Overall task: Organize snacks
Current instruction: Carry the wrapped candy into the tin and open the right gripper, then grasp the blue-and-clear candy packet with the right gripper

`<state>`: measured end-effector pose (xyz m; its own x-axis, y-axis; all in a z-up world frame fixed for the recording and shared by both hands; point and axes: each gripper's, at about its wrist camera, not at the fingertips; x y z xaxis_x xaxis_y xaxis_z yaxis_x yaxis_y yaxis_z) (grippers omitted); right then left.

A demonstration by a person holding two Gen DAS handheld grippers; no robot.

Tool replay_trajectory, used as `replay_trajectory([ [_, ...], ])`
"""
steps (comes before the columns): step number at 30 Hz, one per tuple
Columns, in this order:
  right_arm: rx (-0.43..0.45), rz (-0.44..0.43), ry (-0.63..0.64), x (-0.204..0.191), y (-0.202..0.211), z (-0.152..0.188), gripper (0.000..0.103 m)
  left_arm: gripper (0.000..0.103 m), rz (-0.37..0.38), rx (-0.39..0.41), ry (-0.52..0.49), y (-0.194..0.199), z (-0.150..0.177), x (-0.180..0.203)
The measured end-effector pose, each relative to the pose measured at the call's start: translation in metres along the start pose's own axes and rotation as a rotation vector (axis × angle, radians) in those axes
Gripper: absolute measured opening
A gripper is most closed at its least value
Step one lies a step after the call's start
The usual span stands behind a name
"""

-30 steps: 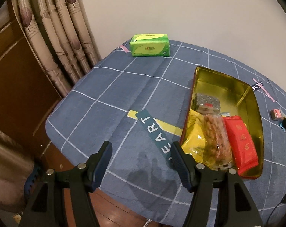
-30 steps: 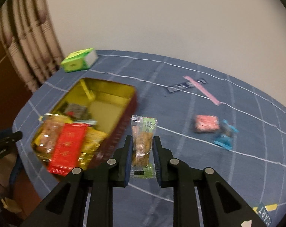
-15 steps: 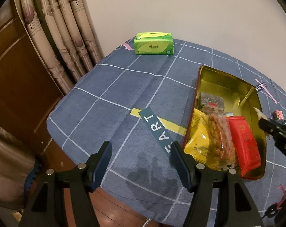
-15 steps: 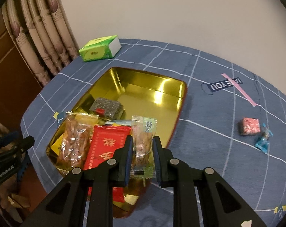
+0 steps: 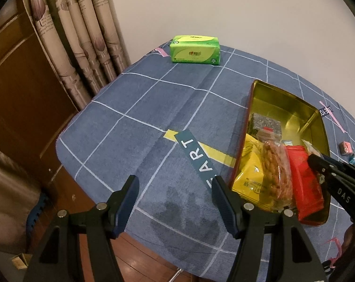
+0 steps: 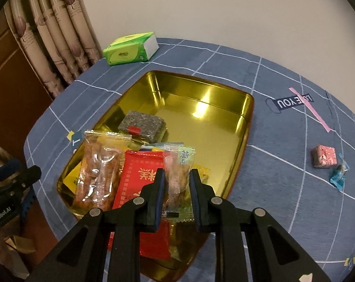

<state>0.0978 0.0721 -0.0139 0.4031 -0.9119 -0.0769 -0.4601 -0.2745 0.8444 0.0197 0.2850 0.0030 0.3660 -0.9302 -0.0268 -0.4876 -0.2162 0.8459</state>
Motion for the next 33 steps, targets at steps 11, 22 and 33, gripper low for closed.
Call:
replay_trajectory([
  [11,0.011,-0.041,0.026,-0.016,0.000,0.001,0.022,0.066,0.000,-0.002,-0.002,0.000,0.000,0.001],
  [22,0.042,-0.050,0.014,-0.014,0.010,-0.001,0.041,0.066,-0.002,-0.002,-0.005,0.000,0.001,0.003],
  [33,0.101,-0.039,-0.018,0.005,0.035,0.000,0.047,0.066,-0.008,-0.001,-0.007,0.000,0.001,0.004],
])
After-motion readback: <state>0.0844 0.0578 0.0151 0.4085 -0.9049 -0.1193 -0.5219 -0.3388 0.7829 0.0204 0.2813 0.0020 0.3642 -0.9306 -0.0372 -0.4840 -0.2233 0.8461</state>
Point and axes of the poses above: each gripper's, at about its wrist camera, not at the fingertips, and y roughly against the way its jaws point, x to its right, z to its underside, and after that the axes turned 4 degrees about y, right-handed
